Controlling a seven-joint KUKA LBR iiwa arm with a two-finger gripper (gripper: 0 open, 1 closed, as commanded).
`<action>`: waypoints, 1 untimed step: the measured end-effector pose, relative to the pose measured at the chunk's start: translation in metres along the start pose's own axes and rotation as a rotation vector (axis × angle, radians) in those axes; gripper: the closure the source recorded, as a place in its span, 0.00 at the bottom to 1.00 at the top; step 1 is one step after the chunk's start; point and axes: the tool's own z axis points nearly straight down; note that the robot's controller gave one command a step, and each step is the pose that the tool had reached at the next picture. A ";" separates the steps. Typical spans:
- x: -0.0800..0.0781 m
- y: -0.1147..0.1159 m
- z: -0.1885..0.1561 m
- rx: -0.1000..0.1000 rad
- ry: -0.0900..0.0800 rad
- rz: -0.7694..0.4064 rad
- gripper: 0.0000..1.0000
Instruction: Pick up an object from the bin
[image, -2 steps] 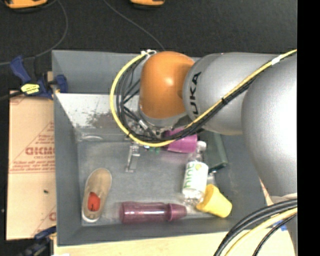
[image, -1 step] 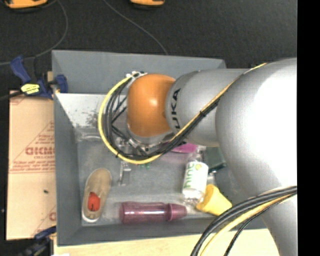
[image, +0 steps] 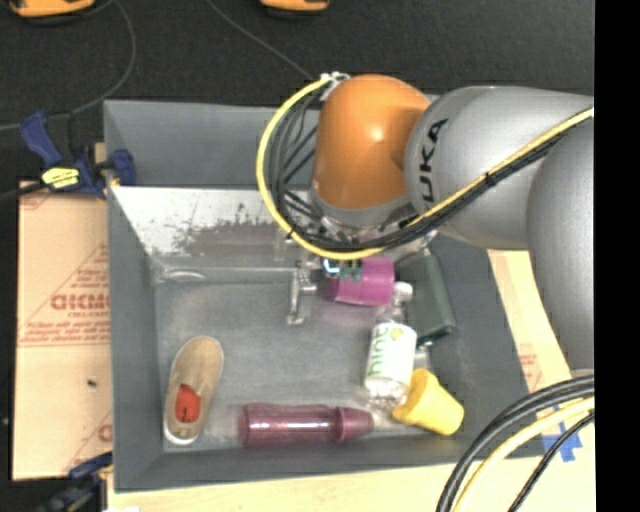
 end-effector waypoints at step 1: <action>0.025 -0.026 0.002 -0.001 -0.005 0.003 0.00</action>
Offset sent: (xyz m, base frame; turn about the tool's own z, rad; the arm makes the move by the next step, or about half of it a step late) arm -0.0131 -0.0618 -0.0401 0.1714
